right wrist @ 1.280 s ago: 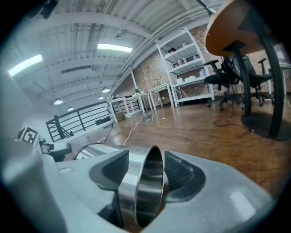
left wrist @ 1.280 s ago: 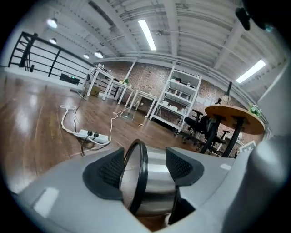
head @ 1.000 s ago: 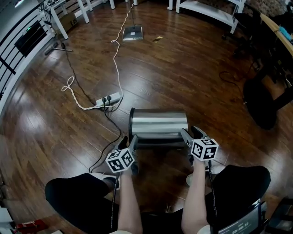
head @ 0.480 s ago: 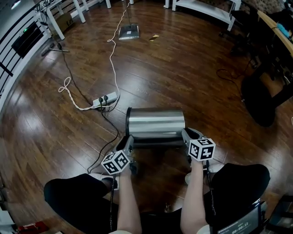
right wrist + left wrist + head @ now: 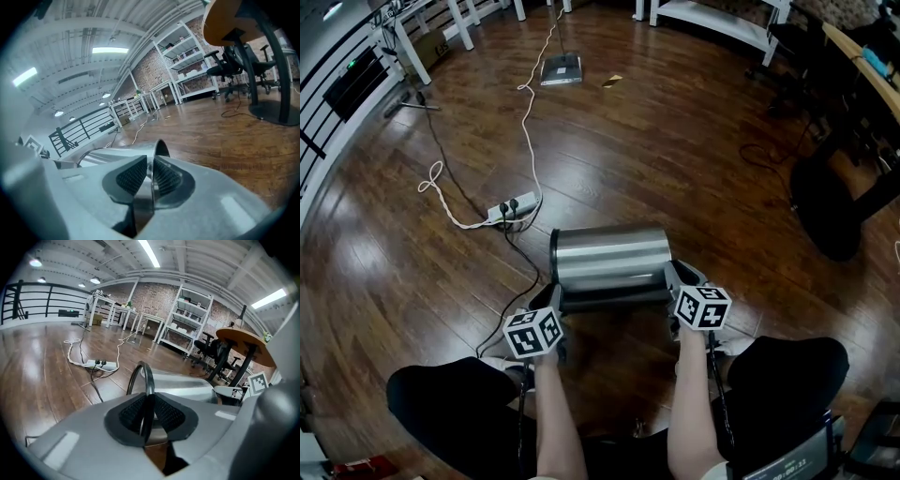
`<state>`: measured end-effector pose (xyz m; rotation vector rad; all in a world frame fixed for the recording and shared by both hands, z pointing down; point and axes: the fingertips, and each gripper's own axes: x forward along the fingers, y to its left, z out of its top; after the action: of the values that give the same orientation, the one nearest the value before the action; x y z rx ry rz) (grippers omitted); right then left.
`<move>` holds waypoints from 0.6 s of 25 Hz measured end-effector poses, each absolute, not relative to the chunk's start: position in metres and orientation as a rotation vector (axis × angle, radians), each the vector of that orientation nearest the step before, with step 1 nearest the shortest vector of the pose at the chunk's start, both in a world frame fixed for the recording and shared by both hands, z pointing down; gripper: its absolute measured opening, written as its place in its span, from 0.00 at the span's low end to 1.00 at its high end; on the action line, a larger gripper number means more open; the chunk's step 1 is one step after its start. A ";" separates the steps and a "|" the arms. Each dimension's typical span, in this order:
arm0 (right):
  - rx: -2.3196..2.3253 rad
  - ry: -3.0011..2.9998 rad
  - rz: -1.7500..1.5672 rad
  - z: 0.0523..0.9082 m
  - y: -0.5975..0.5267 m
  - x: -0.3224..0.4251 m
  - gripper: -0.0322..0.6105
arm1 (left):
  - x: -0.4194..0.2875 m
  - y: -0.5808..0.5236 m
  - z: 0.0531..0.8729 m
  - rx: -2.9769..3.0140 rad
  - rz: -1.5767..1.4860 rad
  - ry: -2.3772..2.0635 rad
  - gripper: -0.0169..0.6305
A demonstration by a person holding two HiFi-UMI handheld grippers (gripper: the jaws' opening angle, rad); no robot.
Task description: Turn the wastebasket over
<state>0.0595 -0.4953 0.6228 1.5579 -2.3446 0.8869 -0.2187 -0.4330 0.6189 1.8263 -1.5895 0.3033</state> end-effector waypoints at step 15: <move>2.018 -2.083 2.034 0.759 -0.441 0.047 0.07 | -0.082 -0.467 0.495 2.550 0.801 -1.651 0.10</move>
<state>0.0473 -0.4413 0.7587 2.0184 -2.0834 2.0342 -0.0817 -0.4674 0.4945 2.5499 -1.6505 0.8009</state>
